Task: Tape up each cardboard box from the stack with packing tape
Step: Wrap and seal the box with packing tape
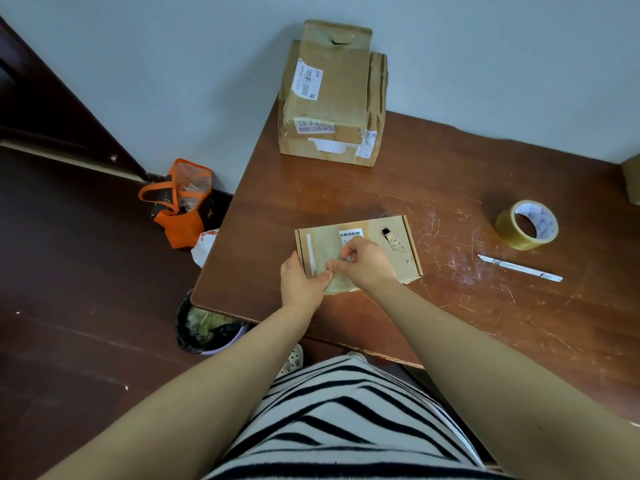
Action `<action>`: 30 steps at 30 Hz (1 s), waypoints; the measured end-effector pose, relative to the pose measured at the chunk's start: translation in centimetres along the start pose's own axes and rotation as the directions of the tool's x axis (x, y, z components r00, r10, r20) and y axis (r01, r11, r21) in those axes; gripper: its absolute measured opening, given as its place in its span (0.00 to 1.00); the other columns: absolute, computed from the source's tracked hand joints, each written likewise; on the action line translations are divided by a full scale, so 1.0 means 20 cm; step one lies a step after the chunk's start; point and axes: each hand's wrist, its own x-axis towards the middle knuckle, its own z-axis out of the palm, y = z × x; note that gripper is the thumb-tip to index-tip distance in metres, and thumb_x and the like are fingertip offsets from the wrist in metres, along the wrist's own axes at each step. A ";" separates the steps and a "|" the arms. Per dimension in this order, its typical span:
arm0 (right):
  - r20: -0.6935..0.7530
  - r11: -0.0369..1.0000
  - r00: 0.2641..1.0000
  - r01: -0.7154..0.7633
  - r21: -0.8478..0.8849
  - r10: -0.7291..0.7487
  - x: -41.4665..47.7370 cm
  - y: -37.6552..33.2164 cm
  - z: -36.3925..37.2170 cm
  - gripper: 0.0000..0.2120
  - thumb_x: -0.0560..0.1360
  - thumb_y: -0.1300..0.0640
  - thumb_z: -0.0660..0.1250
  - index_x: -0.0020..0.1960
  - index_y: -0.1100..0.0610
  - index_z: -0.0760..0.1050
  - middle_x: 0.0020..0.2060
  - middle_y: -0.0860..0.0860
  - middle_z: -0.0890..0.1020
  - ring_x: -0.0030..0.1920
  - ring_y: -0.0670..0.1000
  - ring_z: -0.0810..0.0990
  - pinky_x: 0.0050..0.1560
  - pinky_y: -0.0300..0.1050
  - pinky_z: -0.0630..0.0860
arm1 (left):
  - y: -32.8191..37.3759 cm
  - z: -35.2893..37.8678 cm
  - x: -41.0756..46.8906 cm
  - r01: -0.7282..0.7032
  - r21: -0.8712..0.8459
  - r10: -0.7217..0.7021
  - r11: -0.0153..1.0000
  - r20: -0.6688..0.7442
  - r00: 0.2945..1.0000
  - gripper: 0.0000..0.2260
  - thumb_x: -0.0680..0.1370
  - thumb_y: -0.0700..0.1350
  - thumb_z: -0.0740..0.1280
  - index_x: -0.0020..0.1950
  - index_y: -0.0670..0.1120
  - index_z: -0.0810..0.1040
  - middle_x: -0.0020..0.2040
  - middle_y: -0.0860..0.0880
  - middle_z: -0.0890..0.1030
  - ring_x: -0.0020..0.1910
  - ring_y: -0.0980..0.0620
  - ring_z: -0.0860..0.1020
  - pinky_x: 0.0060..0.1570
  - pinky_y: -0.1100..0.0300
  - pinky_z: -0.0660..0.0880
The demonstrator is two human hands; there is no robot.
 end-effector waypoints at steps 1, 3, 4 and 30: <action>0.001 1.000 1.000 -0.001 0.022 0.001 0.00 0.00 0.00 0.13 0.71 0.48 0.73 0.43 0.54 0.71 0.35 0.45 0.70 0.36 0.45 0.69 0.32 0.40 0.64 | 0.01 0.00 0.00 0.004 -0.012 -0.004 1.000 0.008 1.000 0.24 0.65 0.52 0.74 0.60 0.52 0.76 0.60 0.48 0.77 0.53 0.50 0.79 0.52 0.49 0.80; 0.002 0.999 1.000 -0.005 0.051 0.005 0.00 0.00 -0.01 0.12 0.72 0.48 0.72 0.43 0.54 0.71 0.34 0.45 0.70 0.36 0.45 0.69 0.32 0.40 0.63 | 0.02 -0.01 -0.02 0.017 -0.027 -0.016 0.999 0.022 1.000 0.26 0.61 0.56 0.71 0.59 0.55 0.77 0.60 0.48 0.78 0.53 0.50 0.80 0.52 0.49 0.80; 0.001 0.999 1.000 -0.009 0.050 0.009 0.00 0.00 -0.01 0.13 0.72 0.48 0.72 0.43 0.54 0.71 0.34 0.45 0.70 0.36 0.46 0.70 0.31 0.40 0.63 | 0.02 -0.01 -0.02 0.021 -0.027 -0.021 0.999 0.025 0.999 0.26 0.61 0.55 0.71 0.58 0.55 0.77 0.60 0.49 0.78 0.53 0.50 0.80 0.52 0.49 0.80; -0.358 0.932 0.916 -0.046 0.359 0.183 0.00 0.34 -0.38 0.07 0.73 0.61 0.68 0.51 0.56 0.80 0.47 0.51 0.82 0.44 0.47 0.77 0.47 0.39 0.75 | 0.37 0.16 -0.03 -0.436 0.449 0.384 0.780 0.206 0.900 0.21 0.79 0.36 0.62 0.72 0.44 0.68 0.73 0.49 0.64 0.72 0.51 0.62 0.70 0.57 0.63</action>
